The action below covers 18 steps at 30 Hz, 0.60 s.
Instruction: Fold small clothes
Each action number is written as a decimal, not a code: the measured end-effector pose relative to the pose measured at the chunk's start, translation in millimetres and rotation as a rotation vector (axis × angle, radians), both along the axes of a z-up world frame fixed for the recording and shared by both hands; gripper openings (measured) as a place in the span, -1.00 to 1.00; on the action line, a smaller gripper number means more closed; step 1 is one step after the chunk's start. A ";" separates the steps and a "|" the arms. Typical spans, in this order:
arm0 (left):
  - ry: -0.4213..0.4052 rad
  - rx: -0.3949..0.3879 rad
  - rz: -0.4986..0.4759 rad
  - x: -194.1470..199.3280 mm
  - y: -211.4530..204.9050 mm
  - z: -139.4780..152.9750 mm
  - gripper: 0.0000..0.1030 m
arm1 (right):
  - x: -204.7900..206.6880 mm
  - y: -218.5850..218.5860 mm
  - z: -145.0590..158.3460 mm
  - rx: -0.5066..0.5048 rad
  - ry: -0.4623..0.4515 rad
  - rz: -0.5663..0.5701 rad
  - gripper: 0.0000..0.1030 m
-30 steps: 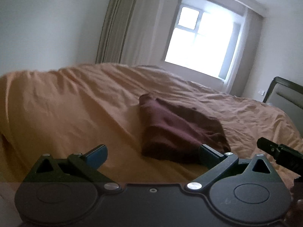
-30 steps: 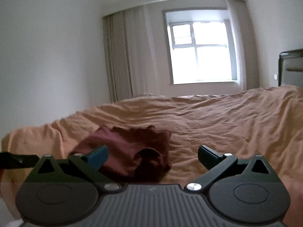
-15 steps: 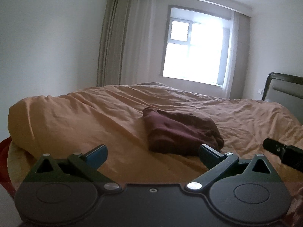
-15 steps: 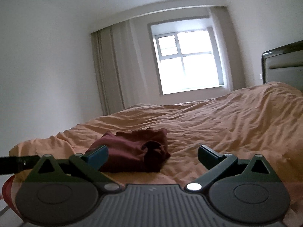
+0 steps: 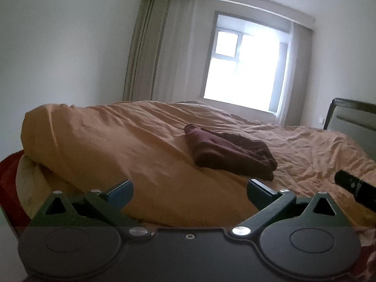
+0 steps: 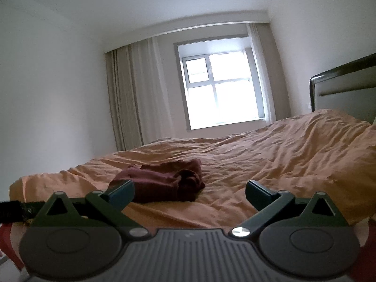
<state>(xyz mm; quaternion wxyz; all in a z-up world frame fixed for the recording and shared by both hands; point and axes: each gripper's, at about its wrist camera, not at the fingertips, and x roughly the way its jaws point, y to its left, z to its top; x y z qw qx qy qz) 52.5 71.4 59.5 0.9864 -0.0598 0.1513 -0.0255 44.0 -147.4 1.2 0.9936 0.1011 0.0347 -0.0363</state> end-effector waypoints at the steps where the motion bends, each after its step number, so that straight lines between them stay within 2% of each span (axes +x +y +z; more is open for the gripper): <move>1: -0.006 -0.010 0.001 -2.6 2.7 -1.6 0.99 | -0.8 2.0 -1.8 -0.004 0.001 0.000 1.00; 11: -0.039 -0.032 0.010 -13.5 6.4 -10.9 0.99 | -7.1 17.8 -14.5 -0.061 -0.018 0.017 1.00; 18: -0.043 0.024 0.010 -17.0 -3.2 -20.1 0.99 | -3.6 14.5 -21.4 -0.048 -0.002 0.023 1.00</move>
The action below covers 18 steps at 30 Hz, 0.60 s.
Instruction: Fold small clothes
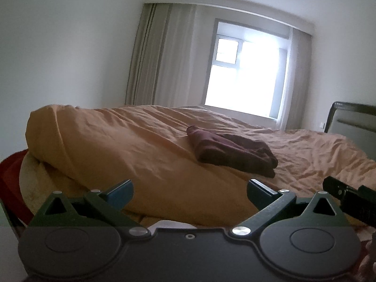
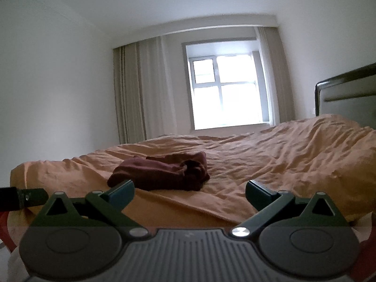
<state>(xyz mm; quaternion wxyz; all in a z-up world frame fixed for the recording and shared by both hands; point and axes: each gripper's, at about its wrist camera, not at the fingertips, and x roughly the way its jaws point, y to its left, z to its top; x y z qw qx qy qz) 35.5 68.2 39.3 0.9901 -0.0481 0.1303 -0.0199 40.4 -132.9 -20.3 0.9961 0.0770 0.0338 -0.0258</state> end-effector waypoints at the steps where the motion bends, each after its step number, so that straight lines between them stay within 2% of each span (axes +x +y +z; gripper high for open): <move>1: -0.001 0.003 0.000 -0.3 -1.2 -1.5 0.99 | 1.1 -0.8 -0.9 0.002 0.004 0.000 1.00; 11: 0.014 0.005 -0.007 1.3 -5.9 -9.4 0.99 | 9.0 -14.4 -10.3 0.076 0.064 -0.010 1.00; 18: 0.019 -0.005 -0.008 2.1 -6.5 -10.4 0.99 | 9.0 -16.7 -12.1 0.079 0.067 -0.010 1.00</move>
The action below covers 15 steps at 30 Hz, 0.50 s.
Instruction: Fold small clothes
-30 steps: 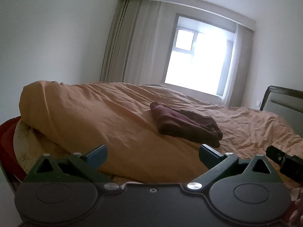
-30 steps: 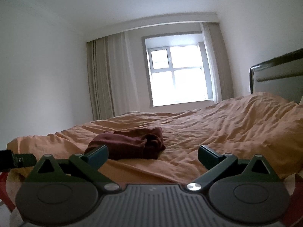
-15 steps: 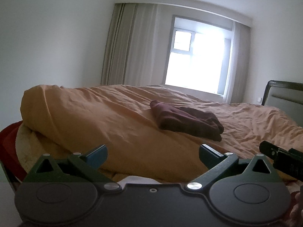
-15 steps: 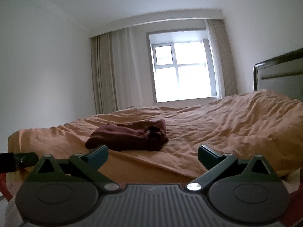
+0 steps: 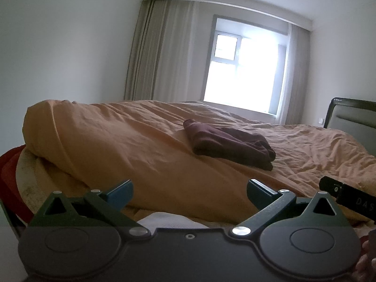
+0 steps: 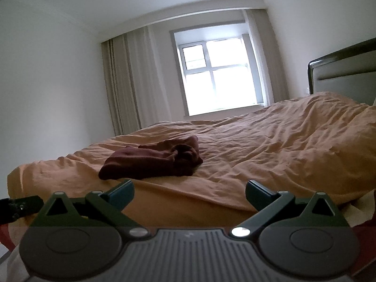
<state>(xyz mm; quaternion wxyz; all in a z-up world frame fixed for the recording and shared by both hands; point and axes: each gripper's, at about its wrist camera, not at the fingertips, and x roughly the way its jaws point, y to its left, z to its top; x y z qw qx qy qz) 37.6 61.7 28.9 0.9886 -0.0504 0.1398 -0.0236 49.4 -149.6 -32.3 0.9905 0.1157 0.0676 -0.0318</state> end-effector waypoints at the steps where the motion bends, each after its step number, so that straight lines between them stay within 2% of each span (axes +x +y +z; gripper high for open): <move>1: 0.001 -0.001 0.001 0.4 -0.3 -0.3 0.99 | 0.0 -0.1 -0.3 -0.001 0.000 0.002 1.00; 15: 0.009 -0.008 0.003 0.1 -0.7 -3.0 0.99 | 1.3 -2.7 -0.6 0.020 0.015 -0.003 1.00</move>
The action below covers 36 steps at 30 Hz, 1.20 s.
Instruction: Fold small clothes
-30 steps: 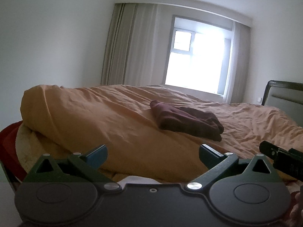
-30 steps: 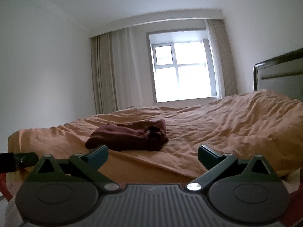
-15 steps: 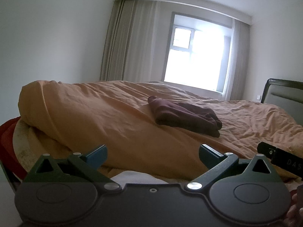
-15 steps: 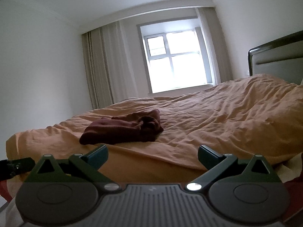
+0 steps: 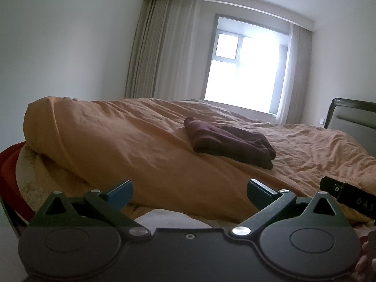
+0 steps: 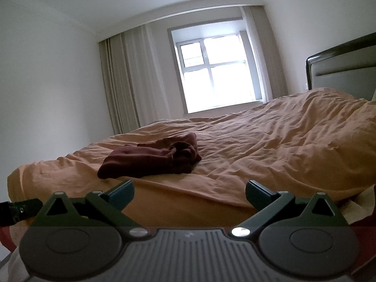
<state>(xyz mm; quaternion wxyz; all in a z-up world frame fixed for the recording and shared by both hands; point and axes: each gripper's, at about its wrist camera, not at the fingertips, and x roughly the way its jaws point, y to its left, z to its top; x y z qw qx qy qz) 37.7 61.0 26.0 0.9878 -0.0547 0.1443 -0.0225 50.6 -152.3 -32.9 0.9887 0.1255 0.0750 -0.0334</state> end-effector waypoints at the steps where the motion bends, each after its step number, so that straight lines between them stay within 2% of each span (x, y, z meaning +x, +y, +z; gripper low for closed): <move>1: 0.002 0.000 -0.001 -0.1 -0.3 -0.3 0.99 | 0.0 0.0 -0.1 0.000 0.001 0.000 1.00; 36: 0.014 -0.017 0.006 -0.4 -3.9 -4.3 0.99 | 1.4 -1.2 -2.4 0.022 0.021 -0.005 1.00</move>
